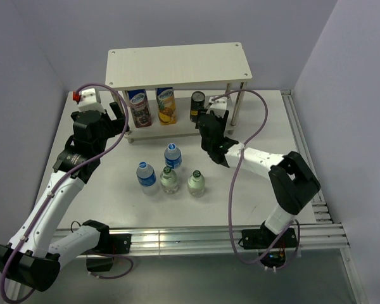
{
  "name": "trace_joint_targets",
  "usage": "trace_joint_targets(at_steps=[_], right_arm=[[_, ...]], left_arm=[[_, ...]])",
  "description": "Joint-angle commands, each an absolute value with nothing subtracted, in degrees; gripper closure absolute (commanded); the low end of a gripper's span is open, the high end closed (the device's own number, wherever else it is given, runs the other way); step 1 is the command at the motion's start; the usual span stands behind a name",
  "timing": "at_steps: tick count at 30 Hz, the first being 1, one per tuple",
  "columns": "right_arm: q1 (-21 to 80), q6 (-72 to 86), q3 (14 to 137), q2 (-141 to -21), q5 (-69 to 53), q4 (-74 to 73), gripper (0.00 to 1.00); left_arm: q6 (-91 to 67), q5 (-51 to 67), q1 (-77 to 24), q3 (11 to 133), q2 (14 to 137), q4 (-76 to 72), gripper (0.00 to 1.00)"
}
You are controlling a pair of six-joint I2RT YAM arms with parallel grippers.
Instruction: Place and organize the beverage onto the shelf
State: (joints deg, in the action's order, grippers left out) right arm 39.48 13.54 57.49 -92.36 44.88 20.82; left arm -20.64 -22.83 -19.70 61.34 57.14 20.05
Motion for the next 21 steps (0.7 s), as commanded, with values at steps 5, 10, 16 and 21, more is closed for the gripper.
trace_joint_targets(at_steps=[5, 10, 16, 21], right_arm=[[35.4, 10.8, 65.2, -97.6, 46.0, 35.1, 1.00], [33.6, 12.0, 65.5, -100.8, 45.4, 36.9, 1.00], [32.5, 12.3, 66.8, -104.9, 46.1, 38.8, 1.00], [32.3, 12.2, 67.9, -107.6, 46.1, 40.4, 1.00]], left_arm=[[-20.1, -22.2, -19.9, 62.1, 56.5, 19.2, 0.02], [-20.1, -22.1, -19.9, 62.1, 56.6, 19.2, 0.02], [-20.0, -22.4, -19.9, 62.1, 57.0, 19.2, 0.02], [-20.0, -22.4, -19.9, 62.1, 57.2, 19.2, 0.02]])
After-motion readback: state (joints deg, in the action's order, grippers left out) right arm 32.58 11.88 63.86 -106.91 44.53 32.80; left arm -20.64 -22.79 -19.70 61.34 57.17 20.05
